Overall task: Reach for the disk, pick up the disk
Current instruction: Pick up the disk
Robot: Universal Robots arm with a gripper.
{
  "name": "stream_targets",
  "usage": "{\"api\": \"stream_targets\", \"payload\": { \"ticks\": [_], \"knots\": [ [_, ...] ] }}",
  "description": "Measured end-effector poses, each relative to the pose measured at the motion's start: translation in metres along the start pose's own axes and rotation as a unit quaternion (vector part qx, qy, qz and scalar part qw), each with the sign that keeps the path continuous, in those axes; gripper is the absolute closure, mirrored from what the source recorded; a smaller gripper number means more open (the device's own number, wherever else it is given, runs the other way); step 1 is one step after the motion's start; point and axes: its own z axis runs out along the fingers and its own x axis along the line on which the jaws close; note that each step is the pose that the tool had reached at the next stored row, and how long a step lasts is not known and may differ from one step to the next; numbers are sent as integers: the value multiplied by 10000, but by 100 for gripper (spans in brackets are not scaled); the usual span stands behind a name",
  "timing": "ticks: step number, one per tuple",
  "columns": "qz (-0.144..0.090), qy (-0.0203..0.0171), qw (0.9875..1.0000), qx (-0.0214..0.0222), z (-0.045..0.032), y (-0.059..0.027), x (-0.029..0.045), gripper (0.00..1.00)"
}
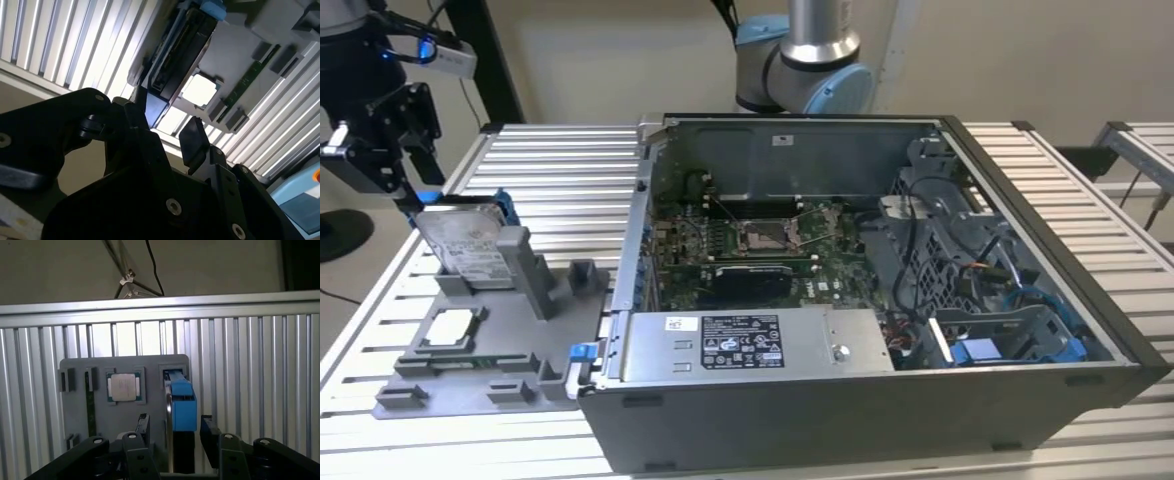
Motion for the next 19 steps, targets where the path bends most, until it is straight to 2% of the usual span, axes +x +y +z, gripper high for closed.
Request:
{"api": "stream_targets", "payload": {
  "ticks": [19],
  "knots": [
    [-3, 0, 10000, 0, 169, 26, 4, 0]
  ]
}}
